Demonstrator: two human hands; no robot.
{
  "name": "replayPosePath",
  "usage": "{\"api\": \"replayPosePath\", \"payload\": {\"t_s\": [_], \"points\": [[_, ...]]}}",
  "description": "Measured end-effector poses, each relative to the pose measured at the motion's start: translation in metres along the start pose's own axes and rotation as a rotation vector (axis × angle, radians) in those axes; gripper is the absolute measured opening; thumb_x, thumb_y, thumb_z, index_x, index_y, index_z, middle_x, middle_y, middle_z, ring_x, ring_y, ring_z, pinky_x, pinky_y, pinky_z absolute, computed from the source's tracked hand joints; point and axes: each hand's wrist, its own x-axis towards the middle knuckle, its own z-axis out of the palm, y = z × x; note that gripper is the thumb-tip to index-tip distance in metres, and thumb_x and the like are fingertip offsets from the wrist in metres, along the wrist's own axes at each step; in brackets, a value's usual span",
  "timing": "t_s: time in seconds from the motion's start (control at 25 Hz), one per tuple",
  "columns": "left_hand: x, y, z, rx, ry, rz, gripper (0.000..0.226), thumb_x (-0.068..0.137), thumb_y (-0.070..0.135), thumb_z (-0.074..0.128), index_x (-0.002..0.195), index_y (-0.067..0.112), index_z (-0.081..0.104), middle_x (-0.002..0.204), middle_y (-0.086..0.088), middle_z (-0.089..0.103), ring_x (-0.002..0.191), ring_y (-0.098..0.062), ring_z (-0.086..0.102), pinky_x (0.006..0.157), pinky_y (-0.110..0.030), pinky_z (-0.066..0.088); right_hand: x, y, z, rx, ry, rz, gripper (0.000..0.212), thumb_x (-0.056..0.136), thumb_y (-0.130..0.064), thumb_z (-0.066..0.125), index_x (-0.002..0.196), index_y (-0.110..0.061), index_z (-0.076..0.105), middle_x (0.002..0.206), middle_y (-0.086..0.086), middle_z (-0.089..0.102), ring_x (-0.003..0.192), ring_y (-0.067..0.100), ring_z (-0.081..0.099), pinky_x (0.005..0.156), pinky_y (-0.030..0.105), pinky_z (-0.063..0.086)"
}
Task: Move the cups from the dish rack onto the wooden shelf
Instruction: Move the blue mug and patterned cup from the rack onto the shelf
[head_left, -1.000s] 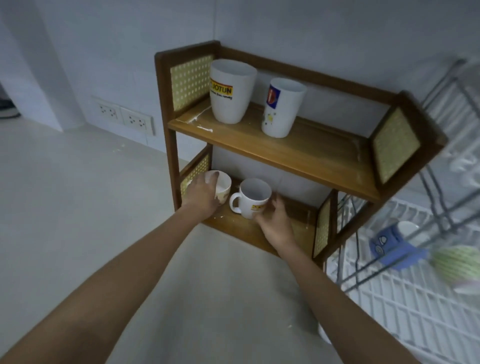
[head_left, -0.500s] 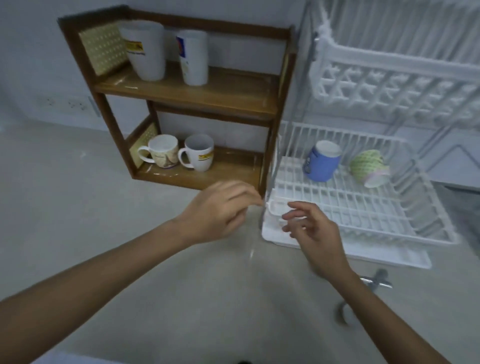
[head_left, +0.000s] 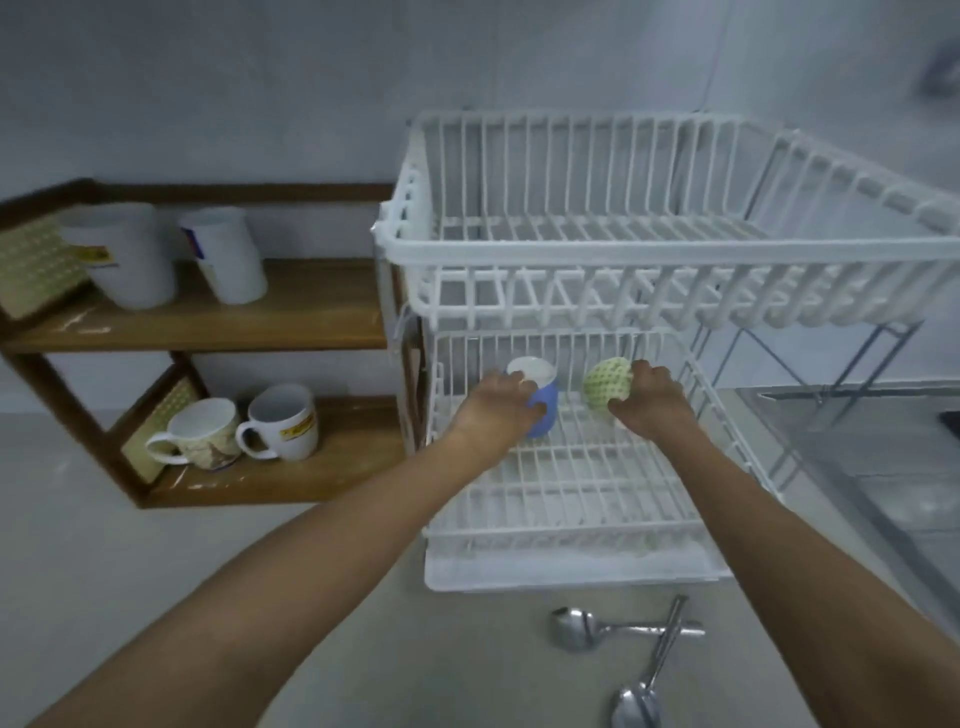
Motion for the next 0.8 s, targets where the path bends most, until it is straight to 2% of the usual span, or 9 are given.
{"api": "replayPosePath", "payload": {"t_s": [0.08, 0.16, 0.24, 0.36, 0.48, 0.6, 0.68, 0.76, 0.8], "points": [[0.029, 0.001, 0.008, 0.292, 0.041, 0.145, 0.038, 0.097, 0.02, 0.045, 0.134, 0.024, 0.048, 0.144, -0.011, 0.045, 0.135, -0.031, 0.037, 0.111, -0.048, 0.03, 0.011, -0.001, 0.013, -0.041, -0.033, 0.026, 0.084, 0.082, -0.041, 0.066, 0.144, -0.008, 0.02, 0.143, 0.019, 0.033, 0.128, 0.041, 0.038, 0.1, 0.049, 0.04], [0.056, 0.004, 0.019, 0.356, -0.106, 0.226, 0.043, 0.101, 0.011, 0.034, 0.144, 0.012, 0.031, 0.154, -0.019, 0.023, 0.142, -0.038, 0.016, 0.114, -0.054, 0.015, 0.02, -0.001, 0.029, -0.029, -0.035, 0.077, 0.094, 0.079, -0.044, 0.068, 0.147, -0.012, 0.011, 0.145, 0.019, 0.03, 0.129, 0.042, 0.038, 0.101, 0.05, 0.038], [0.079, 0.009, 0.026, 0.497, -0.156, 0.263, 0.054, 0.1, 0.017, 0.042, 0.148, 0.012, 0.017, 0.156, -0.019, 0.015, 0.144, -0.038, 0.009, 0.114, -0.054, 0.014, 0.028, -0.004, 0.039, -0.104, 0.01, 0.133, 0.096, 0.078, -0.051, 0.066, 0.147, -0.016, 0.009, 0.143, 0.019, 0.033, 0.127, 0.041, 0.041, 0.1, 0.053, 0.039], [0.099, 0.018, 0.042, 0.696, -0.254, 0.363, 0.084, 0.087, 0.028, 0.068, 0.149, 0.018, 0.013, 0.155, -0.014, 0.022, 0.142, -0.037, 0.018, 0.114, -0.055, 0.016, 0.04, -0.008, 0.045, -0.107, 0.112, 0.16, 0.093, 0.073, -0.05, 0.073, 0.14, -0.01, 0.022, 0.134, 0.019, 0.04, 0.121, 0.038, 0.046, 0.095, 0.051, 0.045], [0.1, 0.018, 0.05, 0.762, -0.274, 0.362, 0.084, 0.08, 0.027, 0.076, 0.144, 0.016, 0.023, 0.144, -0.01, 0.036, 0.131, -0.033, 0.036, 0.108, -0.049, 0.028, 0.046, -0.009, 0.047, -0.059, 0.101, 0.122, 0.088, 0.072, -0.04, 0.078, 0.138, -0.005, 0.031, 0.133, 0.018, 0.039, 0.116, 0.035, 0.048, 0.09, 0.044, 0.048], [0.097, 0.016, 0.057, 0.716, -0.166, 0.389, 0.06, 0.089, 0.02, 0.064, 0.139, 0.014, 0.032, 0.139, -0.01, 0.043, 0.125, -0.028, 0.043, 0.105, -0.044, 0.032, 0.044, 0.0, 0.049, 0.064, 0.114, 0.098, 0.095, 0.068, -0.034, 0.082, 0.14, -0.004, 0.028, 0.134, 0.018, 0.038, 0.118, 0.038, 0.047, 0.089, 0.043, 0.048], [0.089, 0.016, 0.049, 0.487, -0.065, 0.254, 0.045, 0.091, 0.016, 0.059, 0.133, 0.012, 0.043, 0.13, -0.012, 0.051, 0.118, -0.028, 0.049, 0.104, -0.043, 0.037, 0.036, 0.005, 0.051, 0.239, 0.184, 0.076, 0.098, 0.063, -0.028, 0.084, 0.138, -0.002, 0.027, 0.131, 0.02, 0.042, 0.115, 0.041, 0.05, 0.085, 0.043, 0.048], [0.072, 0.015, 0.03, 0.241, 0.262, 0.103, 0.026, 0.074, 0.014, 0.072, 0.099, 0.019, 0.07, 0.091, -0.005, 0.07, 0.083, -0.022, 0.066, 0.08, -0.034, 0.054, 0.023, 0.011, 0.051, 0.443, 0.283, 0.053, 0.093, 0.057, -0.025, 0.086, 0.132, -0.005, 0.035, 0.124, 0.018, 0.048, 0.106, 0.037, 0.055, 0.076, 0.036, 0.046], [0.061, 0.015, 0.018, 0.099, 0.381, 0.024, 0.025, 0.06, 0.01, 0.077, 0.083, 0.02, 0.074, 0.074, -0.002, 0.07, 0.066, -0.02, 0.066, 0.065, -0.03, 0.056, 0.015, 0.013, 0.05, 0.552, 0.316, 0.052, 0.088, 0.054, -0.026, 0.086, 0.126, -0.01, 0.039, 0.118, 0.014, 0.053, 0.099, 0.033, 0.059, 0.07, 0.03, 0.046]]}}
